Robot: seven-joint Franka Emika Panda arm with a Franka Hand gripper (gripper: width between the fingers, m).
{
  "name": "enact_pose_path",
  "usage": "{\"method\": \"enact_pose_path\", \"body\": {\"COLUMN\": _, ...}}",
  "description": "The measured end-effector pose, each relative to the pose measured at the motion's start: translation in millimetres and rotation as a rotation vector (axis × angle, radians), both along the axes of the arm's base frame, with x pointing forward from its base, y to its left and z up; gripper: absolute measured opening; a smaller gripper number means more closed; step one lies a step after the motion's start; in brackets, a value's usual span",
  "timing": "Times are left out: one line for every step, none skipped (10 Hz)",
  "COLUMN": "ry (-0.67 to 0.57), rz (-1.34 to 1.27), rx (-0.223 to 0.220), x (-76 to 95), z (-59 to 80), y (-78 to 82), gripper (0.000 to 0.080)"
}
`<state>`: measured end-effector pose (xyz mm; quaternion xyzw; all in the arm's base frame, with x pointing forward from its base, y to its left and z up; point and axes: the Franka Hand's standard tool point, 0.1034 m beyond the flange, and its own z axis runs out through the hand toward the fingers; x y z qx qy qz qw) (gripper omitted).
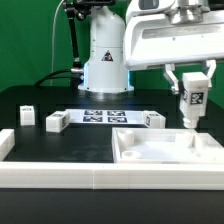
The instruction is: Assemble one leg
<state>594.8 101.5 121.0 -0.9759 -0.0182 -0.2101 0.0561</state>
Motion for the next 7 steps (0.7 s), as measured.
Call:
{"method": "enact_pose_path", "body": {"ry": -0.022, "rz": -0.003, "rx": -0.002, "x": -1.0, "z": -0.6, "y": -0.7, "gripper": 0.029}}
{"method": "enact_pose_path", "body": {"ry": -0.017, "rz": -0.002, "rx": -0.002, "x": -2.1, "z": -1.5, "y": -0.7, "gripper": 0.029}}
{"method": "enact_pose_path", "body": {"ry": -0.017, "rz": -0.002, "rx": -0.002, "x": -2.1, "z": -1.9, "y": -0.6, "gripper": 0.029}}
{"method": "enact_pose_path", "body": {"ry": -0.017, "rz": -0.004, "rx": 0.001, "x": -2.8, "z": -3.4, "y": 1.3, "gripper": 0.029}}
{"method": "enact_pose_path", "body": {"ry": -0.019, "rz": -0.009, "rx": 0.009, "x": -5.8, "z": -9.2, "y": 10.9, "gripper": 0.029}}
{"method": "enact_pose_path", "body": {"ry": -0.016, "rz": 0.001, "rx": 0.01, "x": -3.6, "z": -16.1, "y": 17.8, "gripper": 0.029}}
{"method": "enact_pose_path", "body": {"ry": -0.025, "rz": 0.005, "rx": 0.011, "x": 3.8, "z": -21.9, "y": 21.0, "gripper": 0.029}}
